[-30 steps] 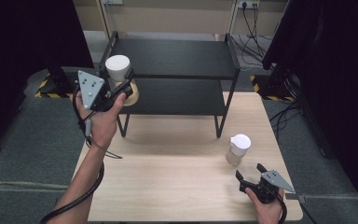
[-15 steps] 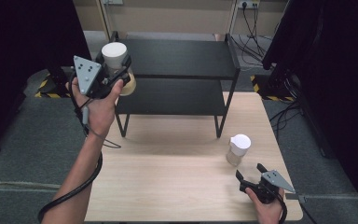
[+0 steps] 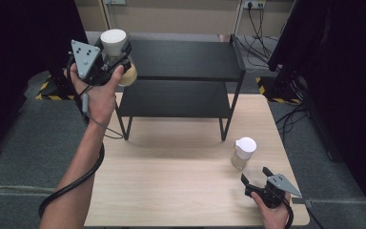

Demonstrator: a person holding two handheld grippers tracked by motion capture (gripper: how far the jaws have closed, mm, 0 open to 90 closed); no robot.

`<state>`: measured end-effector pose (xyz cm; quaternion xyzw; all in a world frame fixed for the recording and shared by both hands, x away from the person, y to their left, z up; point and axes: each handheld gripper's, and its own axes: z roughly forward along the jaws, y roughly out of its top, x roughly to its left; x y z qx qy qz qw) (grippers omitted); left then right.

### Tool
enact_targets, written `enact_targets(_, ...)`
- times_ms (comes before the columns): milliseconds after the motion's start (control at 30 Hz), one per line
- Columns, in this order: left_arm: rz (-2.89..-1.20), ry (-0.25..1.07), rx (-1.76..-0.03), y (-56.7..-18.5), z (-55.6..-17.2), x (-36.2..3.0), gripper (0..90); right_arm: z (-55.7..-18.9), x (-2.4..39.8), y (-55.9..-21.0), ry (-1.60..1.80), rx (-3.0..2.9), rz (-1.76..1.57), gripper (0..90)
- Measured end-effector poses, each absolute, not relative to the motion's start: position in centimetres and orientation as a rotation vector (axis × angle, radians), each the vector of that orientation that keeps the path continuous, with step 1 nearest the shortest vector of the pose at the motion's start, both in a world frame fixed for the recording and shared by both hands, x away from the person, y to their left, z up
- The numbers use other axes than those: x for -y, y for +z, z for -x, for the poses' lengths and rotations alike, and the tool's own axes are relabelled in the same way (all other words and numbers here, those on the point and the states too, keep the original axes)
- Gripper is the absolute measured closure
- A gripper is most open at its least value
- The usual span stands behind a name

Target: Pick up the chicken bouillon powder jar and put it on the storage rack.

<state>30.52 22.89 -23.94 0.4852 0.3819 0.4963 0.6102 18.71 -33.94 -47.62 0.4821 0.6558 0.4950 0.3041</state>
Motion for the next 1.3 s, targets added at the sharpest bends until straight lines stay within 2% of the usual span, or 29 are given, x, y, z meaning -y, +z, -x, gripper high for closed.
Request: enact_targets(1300, -1.157, 1.164, -0.965, -22.4, -34.9, -22.4, 33.2, -18.8, 34.0, -47.6, 1.315, -1.742, -1.272, 6.2)
